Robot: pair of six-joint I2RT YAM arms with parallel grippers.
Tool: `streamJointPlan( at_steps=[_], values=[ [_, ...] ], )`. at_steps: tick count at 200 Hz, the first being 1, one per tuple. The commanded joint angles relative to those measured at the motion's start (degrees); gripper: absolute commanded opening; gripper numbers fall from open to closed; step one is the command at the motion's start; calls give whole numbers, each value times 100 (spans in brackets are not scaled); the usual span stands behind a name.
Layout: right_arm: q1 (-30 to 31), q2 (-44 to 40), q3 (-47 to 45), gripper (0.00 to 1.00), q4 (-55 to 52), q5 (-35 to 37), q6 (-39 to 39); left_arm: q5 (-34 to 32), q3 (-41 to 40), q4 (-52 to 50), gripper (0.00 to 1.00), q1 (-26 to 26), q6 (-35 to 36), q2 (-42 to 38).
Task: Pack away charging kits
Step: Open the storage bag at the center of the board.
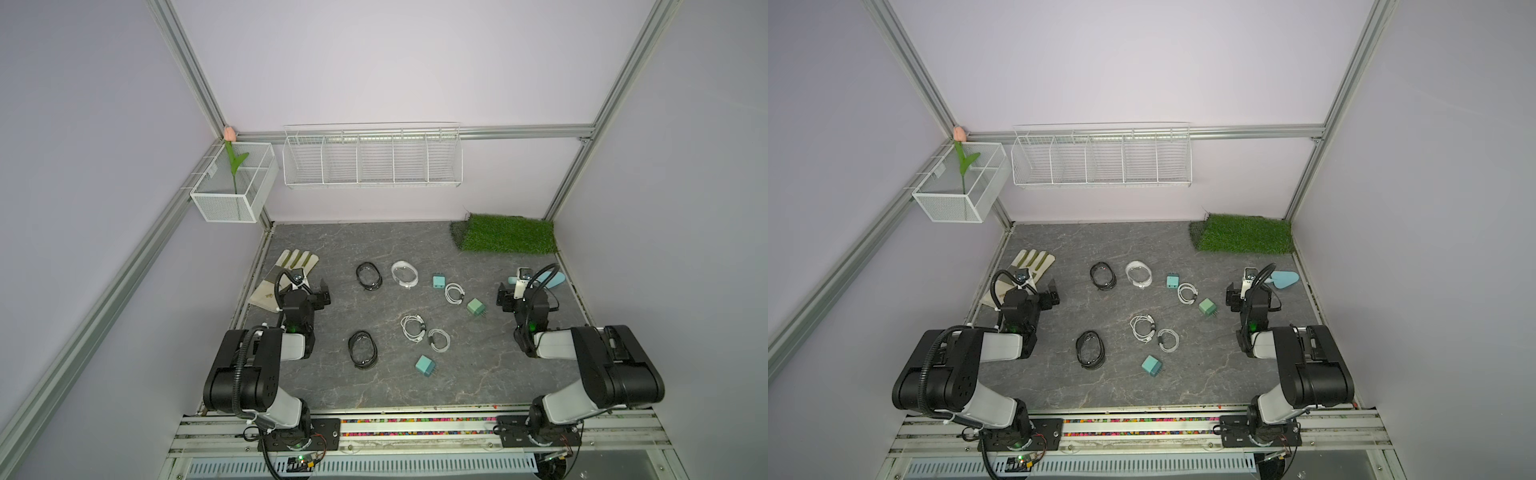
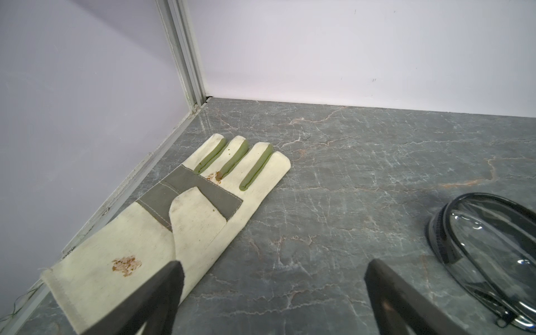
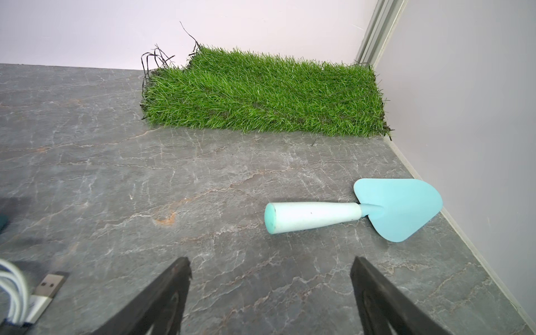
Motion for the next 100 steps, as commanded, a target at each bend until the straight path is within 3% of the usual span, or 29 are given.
streamJointPlan(
  at_steps=[1, 54, 65, 84, 90, 100],
  values=[
    [-52, 47, 29, 89, 135, -6, -46, 78, 144, -18, 99, 72, -18, 48],
    [-73, 24, 23, 89, 127, -41, -24, 80, 49, 149, 99, 72, -10, -6],
    [-46, -42, 26, 89, 170, 149, -34, -172, -173, 470, 99, 11, -21, -190],
    [196, -989, 572, 89, -1635, 831, -57, -1655, -685, 545, 99, -488, 58, -1270],
    [301, -1366, 930, 89, -2533, 962, 20, -1871, -748, 275, 99, -660, 88, -1753],
    [415, -1770, 1575, 89, -3843, 1173, 616, -1955, -626, -691, 99, -754, -489, -2572]
  ],
)
